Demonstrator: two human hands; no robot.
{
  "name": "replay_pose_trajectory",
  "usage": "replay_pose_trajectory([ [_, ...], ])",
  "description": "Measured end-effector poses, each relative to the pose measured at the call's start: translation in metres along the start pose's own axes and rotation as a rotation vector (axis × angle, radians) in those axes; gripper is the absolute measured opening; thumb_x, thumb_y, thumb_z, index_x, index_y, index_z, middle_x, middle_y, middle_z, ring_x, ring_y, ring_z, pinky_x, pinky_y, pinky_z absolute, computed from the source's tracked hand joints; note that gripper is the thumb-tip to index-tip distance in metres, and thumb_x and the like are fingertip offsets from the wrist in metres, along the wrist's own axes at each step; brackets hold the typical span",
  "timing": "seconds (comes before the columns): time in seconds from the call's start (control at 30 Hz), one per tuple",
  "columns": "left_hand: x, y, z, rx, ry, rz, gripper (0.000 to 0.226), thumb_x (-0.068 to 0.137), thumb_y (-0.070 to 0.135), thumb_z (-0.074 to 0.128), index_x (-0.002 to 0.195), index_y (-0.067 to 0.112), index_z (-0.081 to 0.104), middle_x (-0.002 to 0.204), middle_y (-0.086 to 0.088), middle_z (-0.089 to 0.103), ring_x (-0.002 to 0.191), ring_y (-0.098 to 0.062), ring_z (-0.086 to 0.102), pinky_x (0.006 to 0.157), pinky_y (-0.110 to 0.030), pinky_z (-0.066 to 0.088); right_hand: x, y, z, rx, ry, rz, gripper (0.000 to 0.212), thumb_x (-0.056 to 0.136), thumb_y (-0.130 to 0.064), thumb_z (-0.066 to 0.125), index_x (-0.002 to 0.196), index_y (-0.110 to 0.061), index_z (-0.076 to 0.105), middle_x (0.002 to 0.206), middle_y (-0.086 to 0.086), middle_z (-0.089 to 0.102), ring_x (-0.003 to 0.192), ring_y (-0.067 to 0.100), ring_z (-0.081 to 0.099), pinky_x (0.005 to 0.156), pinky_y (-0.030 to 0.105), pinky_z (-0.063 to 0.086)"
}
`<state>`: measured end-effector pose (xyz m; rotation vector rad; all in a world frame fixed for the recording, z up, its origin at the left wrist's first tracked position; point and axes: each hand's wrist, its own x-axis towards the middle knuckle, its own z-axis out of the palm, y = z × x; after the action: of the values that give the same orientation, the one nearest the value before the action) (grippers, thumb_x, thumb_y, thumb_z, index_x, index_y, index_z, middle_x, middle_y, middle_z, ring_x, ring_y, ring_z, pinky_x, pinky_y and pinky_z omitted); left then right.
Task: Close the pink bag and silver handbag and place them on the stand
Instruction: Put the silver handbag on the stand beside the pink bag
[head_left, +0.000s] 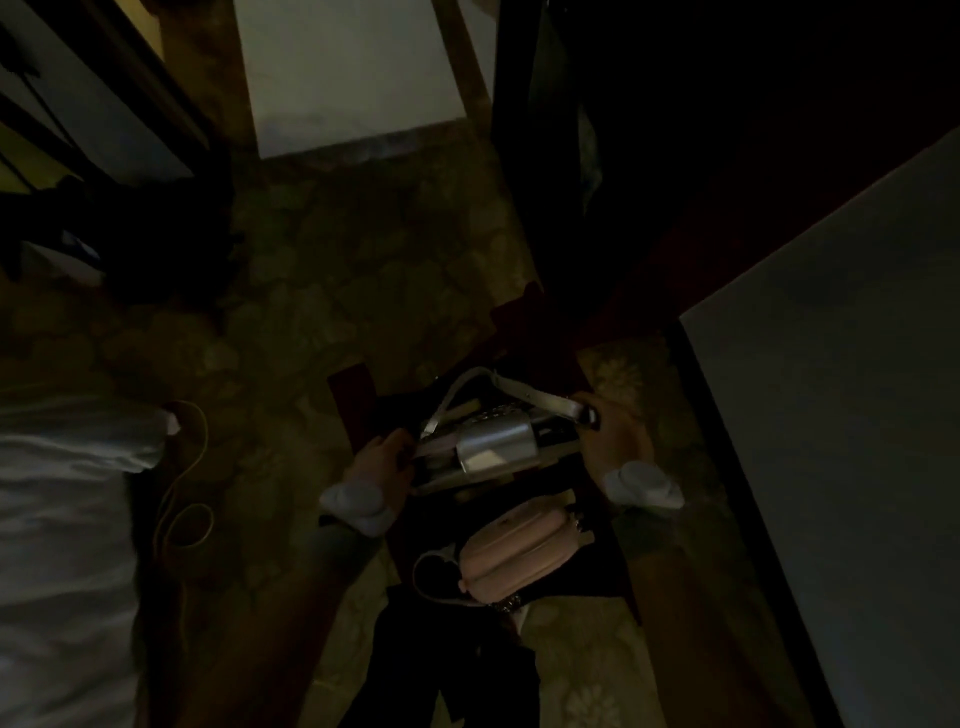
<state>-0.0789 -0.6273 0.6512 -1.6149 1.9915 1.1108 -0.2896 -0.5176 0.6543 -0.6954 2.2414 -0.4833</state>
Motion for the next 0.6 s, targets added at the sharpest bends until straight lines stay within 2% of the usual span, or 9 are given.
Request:
replay_pose_trajectory([
  [0.07, 0.031, -0.007, 0.013, -0.077, -0.065, -0.041, 0.029, 0.09, 0.01, 0.049, 0.116, -0.001, 0.051, 0.119, -0.031, 0.056, 0.105, -0.046, 0.055, 0.089, -0.047, 0.047, 0.021, 0.018, 0.025, 0.052, 0.041, 0.011, 0.032, 0.093, -0.011, 0.047, 0.122, -0.011, 0.06, 0.124, 0.016, 0.061, 0.115, 0.034, 0.056, 0.098, 0.035, 0.04],
  [0.17, 0.067, -0.018, 0.027, -0.017, -0.092, -0.059, 0.028, 0.089, 0.011, 0.051, 0.116, 0.001, 0.051, 0.115, -0.028, 0.058, 0.102, -0.044, 0.058, 0.085, -0.044, 0.047, 0.049, 0.032, 0.05, 0.103, -0.012, 0.081, 0.031, 0.092, -0.011, 0.05, 0.121, -0.008, 0.06, 0.121, 0.018, 0.062, 0.111, 0.032, 0.056, 0.098, 0.038, 0.04],
  [0.2, 0.079, -0.022, 0.032, -0.015, -0.102, -0.066, 0.029, 0.089, 0.011, 0.051, 0.116, 0.002, 0.051, 0.115, -0.028, 0.059, 0.102, -0.044, 0.058, 0.085, -0.045, 0.048, 0.058, 0.035, 0.06, 0.13, -0.044, 0.108, 0.036, 0.091, -0.022, 0.051, 0.122, -0.005, 0.059, 0.12, 0.017, 0.062, 0.107, 0.029, 0.055, 0.097, 0.038, 0.04],
  [0.27, 0.095, -0.029, 0.039, -0.05, -0.141, -0.082, 0.029, 0.09, 0.01, 0.048, 0.118, 0.003, 0.049, 0.114, -0.032, 0.058, 0.102, -0.048, 0.057, 0.085, -0.051, 0.048, 0.065, 0.033, 0.068, 0.214, -0.013, 0.109, 0.07, 0.085, -0.055, 0.044, 0.125, 0.001, 0.055, 0.12, 0.012, 0.057, 0.106, 0.025, 0.051, 0.094, 0.034, 0.038],
  [0.3, 0.107, -0.034, 0.045, -0.054, -0.166, -0.102, 0.029, 0.091, 0.011, 0.046, 0.119, 0.005, 0.048, 0.114, -0.034, 0.057, 0.103, -0.05, 0.056, 0.086, -0.054, 0.047, 0.071, 0.035, 0.077, 0.207, 0.009, 0.113, 0.067, 0.085, -0.052, 0.041, 0.126, 0.0, 0.054, 0.123, 0.016, 0.058, 0.111, 0.028, 0.051, 0.093, 0.03, 0.037],
  [0.37, 0.126, -0.044, 0.055, -0.051, -0.205, -0.144, 0.028, 0.092, 0.011, 0.042, 0.12, 0.005, 0.045, 0.114, -0.035, 0.056, 0.104, -0.051, 0.055, 0.087, -0.057, 0.046, 0.079, 0.042, 0.093, 0.155, 0.024, 0.129, 0.038, 0.093, -0.025, 0.045, 0.126, -0.008, 0.056, 0.127, 0.02, 0.057, 0.117, 0.035, 0.051, 0.092, 0.03, 0.038],
  [0.43, 0.142, -0.052, 0.065, -0.024, -0.228, -0.15, 0.026, 0.093, 0.009, 0.041, 0.118, 0.003, 0.044, 0.114, -0.033, 0.056, 0.105, -0.049, 0.056, 0.088, -0.055, 0.047, 0.091, 0.049, 0.108, 0.144, 0.04, 0.151, 0.033, 0.095, -0.01, 0.046, 0.126, -0.011, 0.057, 0.128, 0.021, 0.056, 0.117, 0.038, 0.051, 0.09, 0.03, 0.039],
  [0.6, 0.149, -0.059, 0.075, -0.045, -0.205, -0.142, 0.027, 0.092, 0.01, 0.043, 0.118, 0.003, 0.045, 0.117, -0.027, 0.055, 0.104, -0.045, 0.056, 0.086, -0.051, 0.049, 0.102, 0.059, 0.116, 0.124, 0.087, 0.191, 0.036, 0.093, -0.01, 0.048, 0.129, -0.01, 0.053, 0.13, 0.018, 0.055, 0.119, 0.035, 0.05, 0.087, 0.025, 0.037],
])
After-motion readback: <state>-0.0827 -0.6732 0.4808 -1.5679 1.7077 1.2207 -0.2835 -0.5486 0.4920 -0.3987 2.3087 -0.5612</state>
